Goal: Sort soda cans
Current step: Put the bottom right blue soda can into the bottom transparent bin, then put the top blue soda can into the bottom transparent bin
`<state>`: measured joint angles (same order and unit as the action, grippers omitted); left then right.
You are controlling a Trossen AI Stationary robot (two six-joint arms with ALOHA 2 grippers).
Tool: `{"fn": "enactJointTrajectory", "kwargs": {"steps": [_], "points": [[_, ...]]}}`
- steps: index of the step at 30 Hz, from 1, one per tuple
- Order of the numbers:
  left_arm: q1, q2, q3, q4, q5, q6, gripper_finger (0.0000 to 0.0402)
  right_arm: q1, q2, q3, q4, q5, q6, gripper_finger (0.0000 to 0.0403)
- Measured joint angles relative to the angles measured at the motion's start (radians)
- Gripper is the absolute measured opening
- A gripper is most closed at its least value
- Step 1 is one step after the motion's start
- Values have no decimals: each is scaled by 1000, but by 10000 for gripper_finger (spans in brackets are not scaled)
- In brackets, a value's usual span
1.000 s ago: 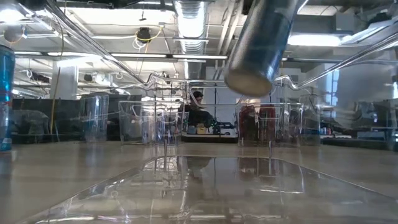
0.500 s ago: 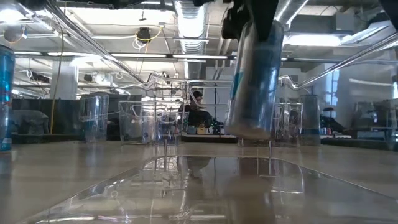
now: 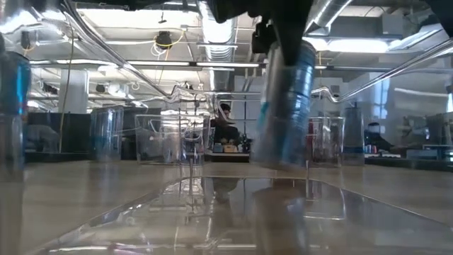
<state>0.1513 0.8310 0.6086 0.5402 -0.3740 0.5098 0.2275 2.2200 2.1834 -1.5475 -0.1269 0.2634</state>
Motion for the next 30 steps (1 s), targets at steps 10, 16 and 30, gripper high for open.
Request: {"fn": "enactJointTrajectory", "kwargs": {"steps": [10,16,30], "points": [[0,0,0,-7,-5,-1,164,8,15,1,4,-3,4,243],[0,0,0,-8,-7,-1,164,2,15,1,-11,-3,43,270],[0,-10,0,-13,-17,17,164,-1,-2,4,-24,-3,70,299]]}}
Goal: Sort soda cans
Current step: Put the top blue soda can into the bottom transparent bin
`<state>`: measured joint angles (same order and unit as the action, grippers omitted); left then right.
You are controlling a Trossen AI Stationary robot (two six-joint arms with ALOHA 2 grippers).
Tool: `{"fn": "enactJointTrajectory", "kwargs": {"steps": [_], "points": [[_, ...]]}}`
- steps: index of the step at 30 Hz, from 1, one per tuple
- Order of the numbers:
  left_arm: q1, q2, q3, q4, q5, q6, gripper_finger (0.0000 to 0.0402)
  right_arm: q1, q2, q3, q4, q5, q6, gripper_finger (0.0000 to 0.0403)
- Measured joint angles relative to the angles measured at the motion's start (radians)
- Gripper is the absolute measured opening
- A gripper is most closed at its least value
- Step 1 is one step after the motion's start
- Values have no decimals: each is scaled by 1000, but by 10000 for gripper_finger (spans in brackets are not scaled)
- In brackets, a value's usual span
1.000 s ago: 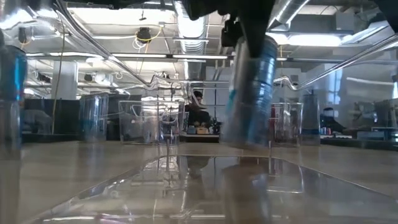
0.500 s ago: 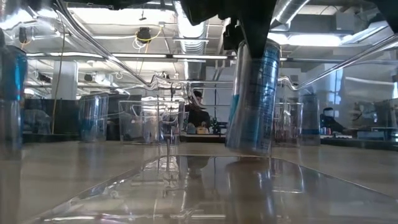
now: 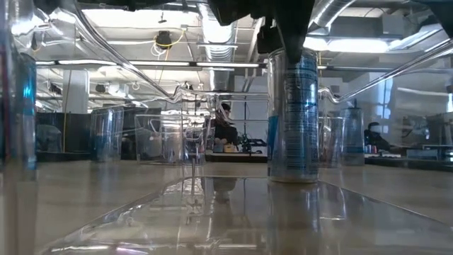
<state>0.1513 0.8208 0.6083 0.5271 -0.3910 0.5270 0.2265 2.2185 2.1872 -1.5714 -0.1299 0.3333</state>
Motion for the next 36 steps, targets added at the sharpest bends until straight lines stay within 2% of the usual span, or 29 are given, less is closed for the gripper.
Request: {"fn": "enactJointTrajectory", "kwargs": {"steps": [4,9,11,18,21,24,31,36], "points": [[1,-31,0,-51,-26,1,164,8,-49,23,-1,0,-12,299],[0,-89,0,-150,-25,-18,164,18,-173,38,43,21,-28,299],[0,-117,0,-190,-26,-21,164,26,-234,39,70,97,-28,299],[0,-197,0,-386,-24,-130,164,97,-435,-23,113,471,-6,299],[0,-211,0,-455,8,-180,164,145,-512,-95,119,596,42,299],[0,-214,1,-525,10,-242,165,190,-592,-195,138,672,101,299],[1,-178,82,-758,-240,-447,181,237,-749,-491,310,799,219,299],[1,-111,161,-929,-268,-605,209,210,-804,-622,332,912,404,299]]}}
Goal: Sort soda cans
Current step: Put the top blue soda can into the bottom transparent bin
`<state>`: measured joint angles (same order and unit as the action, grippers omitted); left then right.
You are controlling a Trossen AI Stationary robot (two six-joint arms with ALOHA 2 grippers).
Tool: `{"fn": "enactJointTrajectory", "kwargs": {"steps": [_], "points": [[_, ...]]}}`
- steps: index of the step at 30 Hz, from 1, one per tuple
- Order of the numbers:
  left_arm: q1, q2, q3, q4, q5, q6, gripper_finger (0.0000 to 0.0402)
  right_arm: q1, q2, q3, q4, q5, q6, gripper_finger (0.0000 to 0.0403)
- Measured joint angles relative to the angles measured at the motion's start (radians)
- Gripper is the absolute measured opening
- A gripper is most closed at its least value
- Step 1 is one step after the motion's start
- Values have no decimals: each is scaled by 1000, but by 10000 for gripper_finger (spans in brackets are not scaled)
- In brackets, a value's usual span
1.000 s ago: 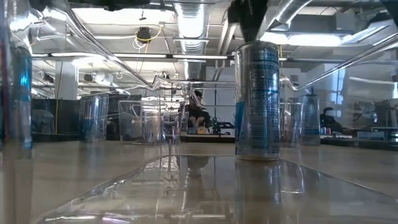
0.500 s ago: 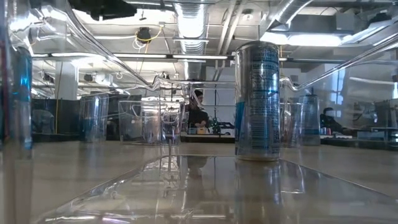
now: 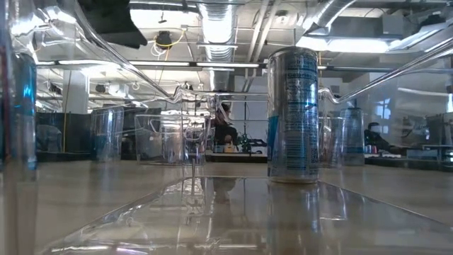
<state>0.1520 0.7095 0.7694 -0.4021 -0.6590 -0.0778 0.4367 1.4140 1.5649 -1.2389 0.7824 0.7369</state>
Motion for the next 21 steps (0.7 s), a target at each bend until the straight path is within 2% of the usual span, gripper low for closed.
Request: {"fn": "enactJointTrajectory", "kwargs": {"steps": [5,9,14,18,21], "points": [[24,96,105,-231,-8,-175,243,-56,-38,-41,-98,31,97,299],[87,178,193,-404,-12,-298,261,-132,-65,-53,-137,30,101,299],[216,288,282,-652,8,-438,276,-253,-78,-53,-149,-46,45,299],[330,354,298,-724,93,-461,285,-323,-78,-53,-148,-124,-27,299],[397,389,298,-748,168,-459,291,-344,-78,-53,-158,-129,-62,299]]}}
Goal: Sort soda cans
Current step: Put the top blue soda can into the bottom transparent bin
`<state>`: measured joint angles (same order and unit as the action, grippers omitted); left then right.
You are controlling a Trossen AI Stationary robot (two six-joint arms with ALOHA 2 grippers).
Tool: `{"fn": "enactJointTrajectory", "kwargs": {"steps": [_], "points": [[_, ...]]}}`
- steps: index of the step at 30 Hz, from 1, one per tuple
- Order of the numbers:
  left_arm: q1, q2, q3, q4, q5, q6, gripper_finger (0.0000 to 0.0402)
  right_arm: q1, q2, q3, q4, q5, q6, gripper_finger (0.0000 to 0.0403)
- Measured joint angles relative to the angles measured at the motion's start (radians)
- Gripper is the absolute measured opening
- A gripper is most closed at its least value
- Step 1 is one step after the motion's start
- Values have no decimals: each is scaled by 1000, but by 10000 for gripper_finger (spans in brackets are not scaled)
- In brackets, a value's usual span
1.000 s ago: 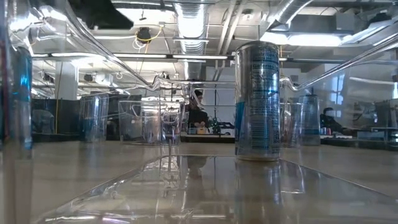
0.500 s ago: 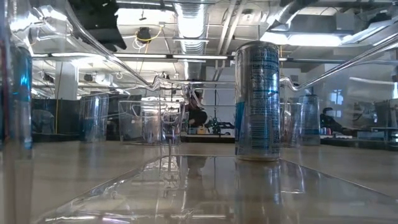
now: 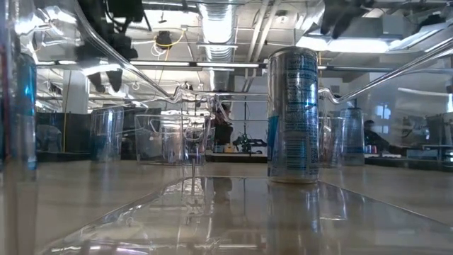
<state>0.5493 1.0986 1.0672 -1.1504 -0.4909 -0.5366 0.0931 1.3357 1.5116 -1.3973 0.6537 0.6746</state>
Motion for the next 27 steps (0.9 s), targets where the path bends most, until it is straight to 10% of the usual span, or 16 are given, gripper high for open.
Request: {"fn": "enactJointTrajectory", "kwargs": {"steps": [27], "points": [[165,34,-25,78,89,97,380,68,1,0,-16,3,-28,299]]}}
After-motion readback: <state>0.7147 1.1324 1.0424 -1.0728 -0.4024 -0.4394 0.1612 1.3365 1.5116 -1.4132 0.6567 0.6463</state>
